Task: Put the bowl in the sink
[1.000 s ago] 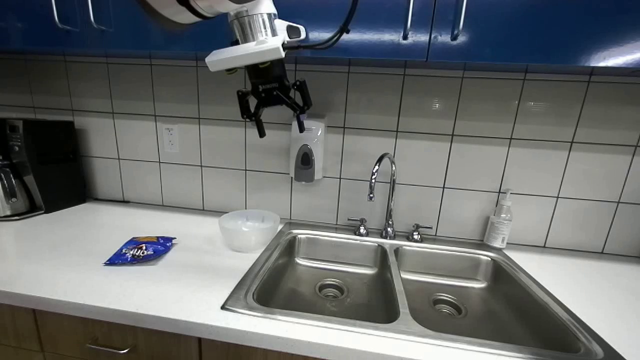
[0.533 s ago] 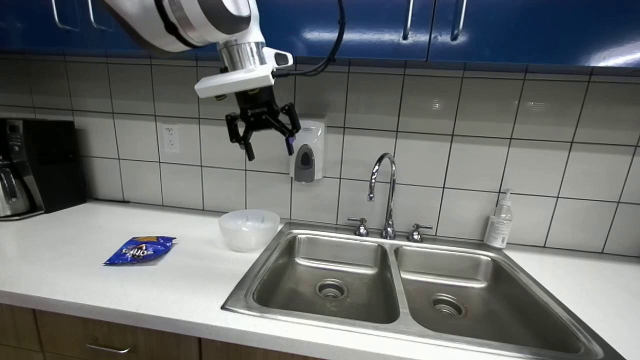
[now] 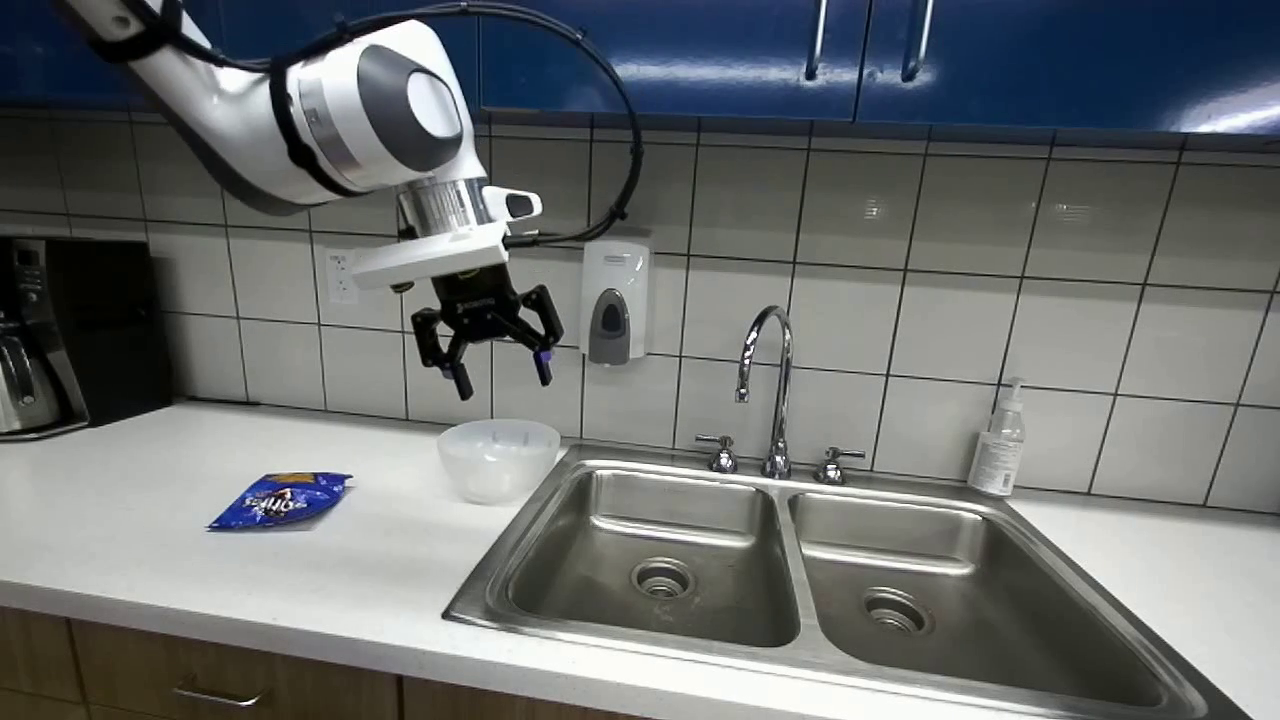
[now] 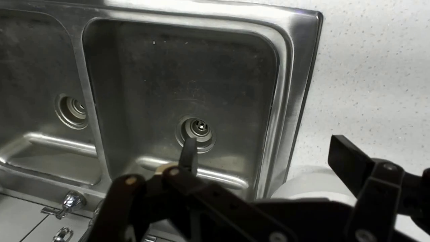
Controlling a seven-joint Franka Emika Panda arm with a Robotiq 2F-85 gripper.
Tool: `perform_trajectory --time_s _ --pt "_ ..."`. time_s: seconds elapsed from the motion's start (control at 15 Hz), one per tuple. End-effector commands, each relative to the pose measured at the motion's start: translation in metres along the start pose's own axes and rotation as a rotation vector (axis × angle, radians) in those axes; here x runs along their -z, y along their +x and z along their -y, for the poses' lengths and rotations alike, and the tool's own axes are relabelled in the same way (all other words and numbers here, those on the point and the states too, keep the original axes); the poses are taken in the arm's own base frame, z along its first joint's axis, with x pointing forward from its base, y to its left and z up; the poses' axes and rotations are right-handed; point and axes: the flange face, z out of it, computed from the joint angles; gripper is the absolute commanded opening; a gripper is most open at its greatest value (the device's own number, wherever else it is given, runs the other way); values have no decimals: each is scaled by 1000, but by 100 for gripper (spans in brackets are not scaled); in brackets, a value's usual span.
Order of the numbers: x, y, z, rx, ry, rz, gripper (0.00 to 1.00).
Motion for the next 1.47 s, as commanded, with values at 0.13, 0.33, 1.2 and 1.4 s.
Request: perform_trajectory --time_s 0.13,0.33,1.2,1.4 --pt "-41 24 38 -13 -27 29 100" --pt "-55 40 57 -5 -21 29 100" --pt "-84 133 128 113 13 -16 100" --pt "-96 155 139 136 19 -23 100"
